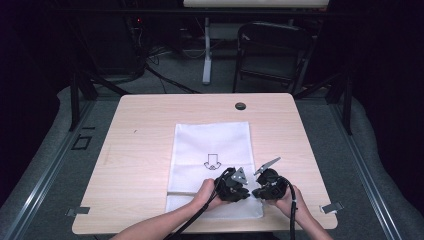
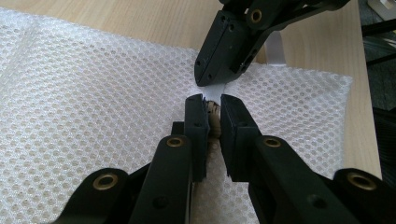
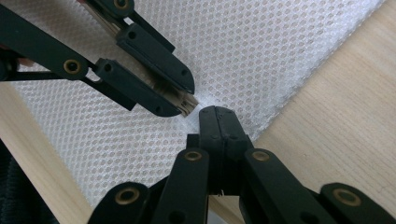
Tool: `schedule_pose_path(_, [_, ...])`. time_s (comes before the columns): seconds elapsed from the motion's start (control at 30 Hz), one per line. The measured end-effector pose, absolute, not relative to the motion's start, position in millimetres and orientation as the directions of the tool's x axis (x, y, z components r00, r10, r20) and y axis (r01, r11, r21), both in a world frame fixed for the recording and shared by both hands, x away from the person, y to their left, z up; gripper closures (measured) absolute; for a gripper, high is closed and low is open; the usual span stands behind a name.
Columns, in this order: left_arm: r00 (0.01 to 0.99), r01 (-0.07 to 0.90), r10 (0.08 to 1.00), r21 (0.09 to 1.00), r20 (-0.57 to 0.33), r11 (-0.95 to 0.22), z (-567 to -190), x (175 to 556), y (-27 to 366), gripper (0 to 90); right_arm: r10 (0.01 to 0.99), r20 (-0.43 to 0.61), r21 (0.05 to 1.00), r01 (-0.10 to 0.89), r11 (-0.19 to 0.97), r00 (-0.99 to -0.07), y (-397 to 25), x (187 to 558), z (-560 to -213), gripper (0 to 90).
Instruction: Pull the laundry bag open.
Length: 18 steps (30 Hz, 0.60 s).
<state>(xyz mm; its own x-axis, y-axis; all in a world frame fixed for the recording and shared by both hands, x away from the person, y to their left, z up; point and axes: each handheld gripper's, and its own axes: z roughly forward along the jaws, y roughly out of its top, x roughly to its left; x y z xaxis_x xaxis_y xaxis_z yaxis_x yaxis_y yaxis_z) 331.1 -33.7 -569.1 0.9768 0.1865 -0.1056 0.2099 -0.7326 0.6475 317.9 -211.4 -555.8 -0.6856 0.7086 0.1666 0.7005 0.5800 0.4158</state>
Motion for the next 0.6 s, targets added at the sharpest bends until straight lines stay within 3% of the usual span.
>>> schedule_pose_path(0.6, [0.977,0.208,0.19,0.648,-0.099,-0.733,-568.1,331.1,-29.4,81.5,0.698,0.145,0.399,0.687,0.607,-0.701,-211.7,318.6,-554.3,90.0])
